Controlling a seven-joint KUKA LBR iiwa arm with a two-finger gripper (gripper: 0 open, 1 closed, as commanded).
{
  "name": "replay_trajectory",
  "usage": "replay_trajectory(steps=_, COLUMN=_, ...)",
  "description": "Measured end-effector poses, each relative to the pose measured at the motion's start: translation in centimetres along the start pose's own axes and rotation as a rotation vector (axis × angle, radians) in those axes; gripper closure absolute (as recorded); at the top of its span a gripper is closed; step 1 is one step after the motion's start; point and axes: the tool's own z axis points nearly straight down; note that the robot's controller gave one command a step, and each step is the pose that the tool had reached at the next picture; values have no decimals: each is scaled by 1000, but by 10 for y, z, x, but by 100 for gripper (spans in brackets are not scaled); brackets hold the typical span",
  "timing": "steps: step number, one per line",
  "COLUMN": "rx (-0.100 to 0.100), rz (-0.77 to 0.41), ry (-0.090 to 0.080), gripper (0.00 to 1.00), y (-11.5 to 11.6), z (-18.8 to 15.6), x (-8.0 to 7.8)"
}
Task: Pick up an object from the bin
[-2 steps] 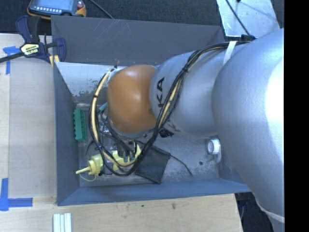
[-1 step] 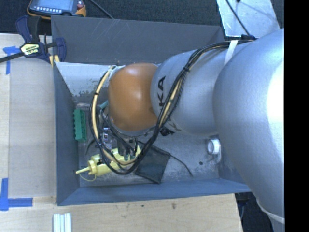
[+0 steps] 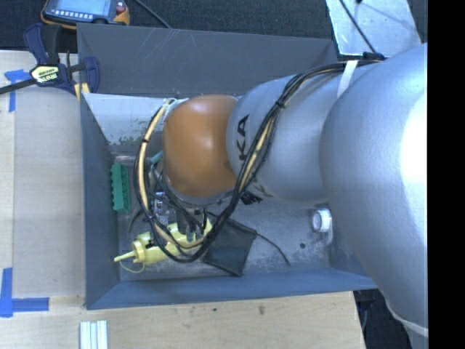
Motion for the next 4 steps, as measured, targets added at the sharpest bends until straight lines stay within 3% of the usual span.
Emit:
replay_trajectory(steps=1, rx=-9, rz=-45, ry=-24, gripper=0, y=-81, z=47, x=-9)
replay_trajectory(steps=2, rx=-9, rz=-45, ry=-22, gripper=0, y=-81, z=47, x=-8)
replay_trajectory(steps=3, rx=-4, rz=-139, ry=-24, gripper=0, y=-75, z=49, x=-2)
replay_trajectory(steps=4, rx=1, rz=-211, ry=-20, gripper=0, y=-69, z=53, x=15)
